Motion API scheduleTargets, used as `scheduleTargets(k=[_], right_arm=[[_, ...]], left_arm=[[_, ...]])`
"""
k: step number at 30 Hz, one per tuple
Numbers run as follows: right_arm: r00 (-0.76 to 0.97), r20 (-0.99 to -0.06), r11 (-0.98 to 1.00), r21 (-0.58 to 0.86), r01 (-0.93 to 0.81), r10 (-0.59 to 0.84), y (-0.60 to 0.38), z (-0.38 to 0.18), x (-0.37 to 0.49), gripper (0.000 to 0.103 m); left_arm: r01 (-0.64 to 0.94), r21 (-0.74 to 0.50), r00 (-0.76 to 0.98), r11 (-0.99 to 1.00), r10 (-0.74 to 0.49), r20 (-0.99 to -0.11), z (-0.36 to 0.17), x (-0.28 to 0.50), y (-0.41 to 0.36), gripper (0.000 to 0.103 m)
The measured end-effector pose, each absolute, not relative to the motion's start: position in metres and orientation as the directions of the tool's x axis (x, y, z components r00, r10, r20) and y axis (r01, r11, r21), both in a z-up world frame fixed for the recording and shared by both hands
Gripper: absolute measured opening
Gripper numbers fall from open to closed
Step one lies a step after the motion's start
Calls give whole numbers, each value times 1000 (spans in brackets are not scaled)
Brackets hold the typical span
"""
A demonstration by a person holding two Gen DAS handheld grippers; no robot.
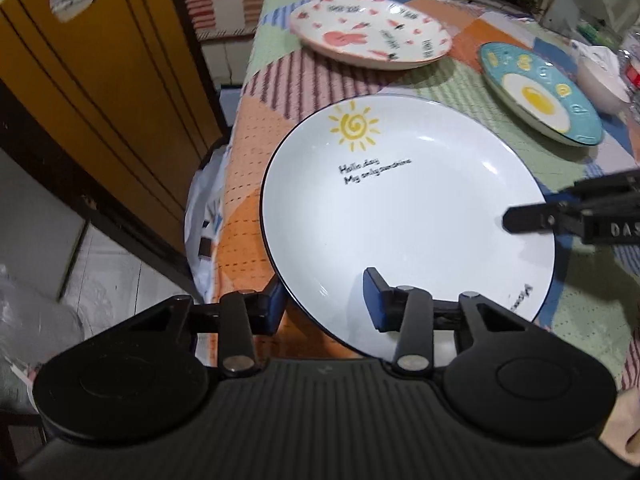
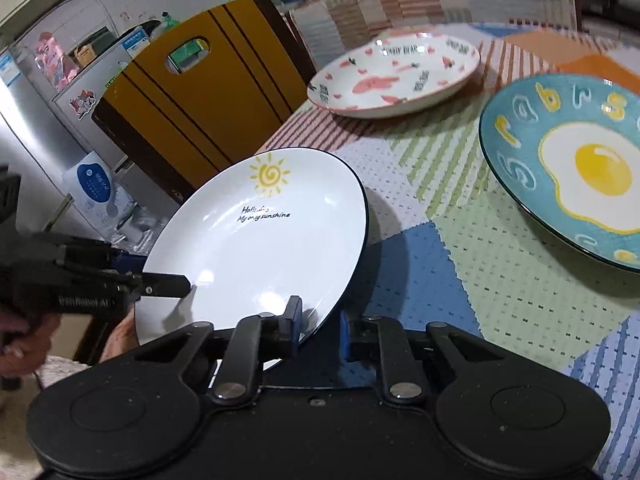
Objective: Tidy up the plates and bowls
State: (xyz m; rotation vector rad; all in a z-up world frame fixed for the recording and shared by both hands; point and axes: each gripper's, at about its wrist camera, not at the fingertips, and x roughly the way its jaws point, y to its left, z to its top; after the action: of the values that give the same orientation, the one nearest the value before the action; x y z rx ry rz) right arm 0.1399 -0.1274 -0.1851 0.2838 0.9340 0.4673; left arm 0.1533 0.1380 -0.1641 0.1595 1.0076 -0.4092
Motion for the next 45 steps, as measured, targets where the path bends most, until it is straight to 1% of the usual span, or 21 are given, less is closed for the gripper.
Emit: scheduleTargets(k=[2, 5, 15, 22, 26, 32, 37, 45], right_arm=[[504, -708, 869, 407, -283, 495, -132, -181, 139, 23], [491, -710, 863, 411, -295, 506, -143, -175, 137, 23], [548, -666, 862, 371, -346, 507, -181, -142, 118, 23], [595, -652, 883, 339, -324, 469, -212, -123, 114, 23], [617, -647, 894, 332, -300, 447, -233, -115, 117, 23], [636, -653, 910, 335, -244, 411, -265, -114, 126, 23], [642, -667, 921, 336, -195, 379, -287, -119, 136, 23], [622, -707, 936, 322, -141, 337, -311, -132, 152, 23]], left_arm=[[413, -69, 463, 908, -274, -843, -159, 148, 134, 39], [426, -61, 473, 903, -280, -835, -149, 141, 124, 39], [453, -51, 514, 890, -307, -801, -119, 140, 90, 39], [494, -54, 524, 868, -347, -777, -106, 153, 54, 39], [510, -82, 514, 856, -380, -769, -100, 168, 34, 39], [547, -62, 531, 835, -404, -745, -101, 187, -3, 39], [563, -100, 489, 820, -429, -759, -110, 207, -27, 39], [560, -135, 443, 817, -433, -785, -133, 225, -55, 39]])
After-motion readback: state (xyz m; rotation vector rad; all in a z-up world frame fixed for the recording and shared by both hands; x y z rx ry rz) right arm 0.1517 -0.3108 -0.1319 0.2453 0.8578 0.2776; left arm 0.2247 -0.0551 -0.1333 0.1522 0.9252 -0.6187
